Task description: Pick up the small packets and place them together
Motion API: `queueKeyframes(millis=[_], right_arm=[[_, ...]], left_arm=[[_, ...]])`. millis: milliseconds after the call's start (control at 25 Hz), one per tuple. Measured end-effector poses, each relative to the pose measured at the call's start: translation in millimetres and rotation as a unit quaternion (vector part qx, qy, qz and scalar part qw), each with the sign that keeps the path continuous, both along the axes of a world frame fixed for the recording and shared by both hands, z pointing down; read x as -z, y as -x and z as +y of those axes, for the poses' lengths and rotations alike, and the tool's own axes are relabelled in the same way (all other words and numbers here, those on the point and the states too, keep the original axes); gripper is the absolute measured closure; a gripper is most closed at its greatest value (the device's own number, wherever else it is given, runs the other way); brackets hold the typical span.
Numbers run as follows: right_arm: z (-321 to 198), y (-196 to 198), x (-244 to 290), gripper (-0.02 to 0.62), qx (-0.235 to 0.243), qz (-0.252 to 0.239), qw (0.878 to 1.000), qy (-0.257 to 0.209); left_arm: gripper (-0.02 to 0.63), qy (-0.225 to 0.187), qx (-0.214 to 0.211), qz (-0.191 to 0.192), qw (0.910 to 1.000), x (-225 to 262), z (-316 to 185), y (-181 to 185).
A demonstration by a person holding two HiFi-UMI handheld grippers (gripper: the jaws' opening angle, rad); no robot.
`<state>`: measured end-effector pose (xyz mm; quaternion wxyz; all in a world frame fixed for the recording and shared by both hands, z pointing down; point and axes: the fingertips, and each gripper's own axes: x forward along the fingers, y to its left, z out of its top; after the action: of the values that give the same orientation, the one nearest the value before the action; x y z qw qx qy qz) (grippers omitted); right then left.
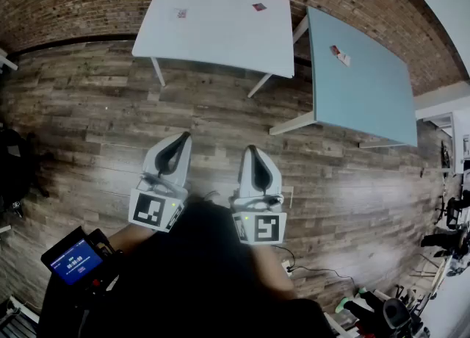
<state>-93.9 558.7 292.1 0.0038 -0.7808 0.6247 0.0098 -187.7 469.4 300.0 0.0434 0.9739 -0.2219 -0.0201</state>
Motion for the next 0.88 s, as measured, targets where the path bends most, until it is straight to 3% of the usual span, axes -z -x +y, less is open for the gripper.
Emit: queueKeyframes(millis=[160,400,720,880], right_arm=[[-3.8,1.9,3.0,0.595,0.002,-0.004,1.0,-0.01],[-0.6,4.8,-2.0,0.594,0.022,-0.012,1.0,-0.006],[13.0,-16.0,4.2,0.595,-0.034,-0.02,0.999,-0.029],[34.3,-22.6,1.5,0.594,-0.001,-0.032,0.999,-0.028]], left_arm=[[0.606,0.02,0.006,0.003,0.9998,-3.7,-3.5,-1.3],[0.606,0.003,0.017,-0.014,0.9997,-10.1,-3.1,3.3],[0.606,0.004,0.028,-0.014,0.9995,-12.4,-0.1,9.5],[0.606,-0.009,0.053,-0.016,0.9985,-9.0,25.7,2.4]])
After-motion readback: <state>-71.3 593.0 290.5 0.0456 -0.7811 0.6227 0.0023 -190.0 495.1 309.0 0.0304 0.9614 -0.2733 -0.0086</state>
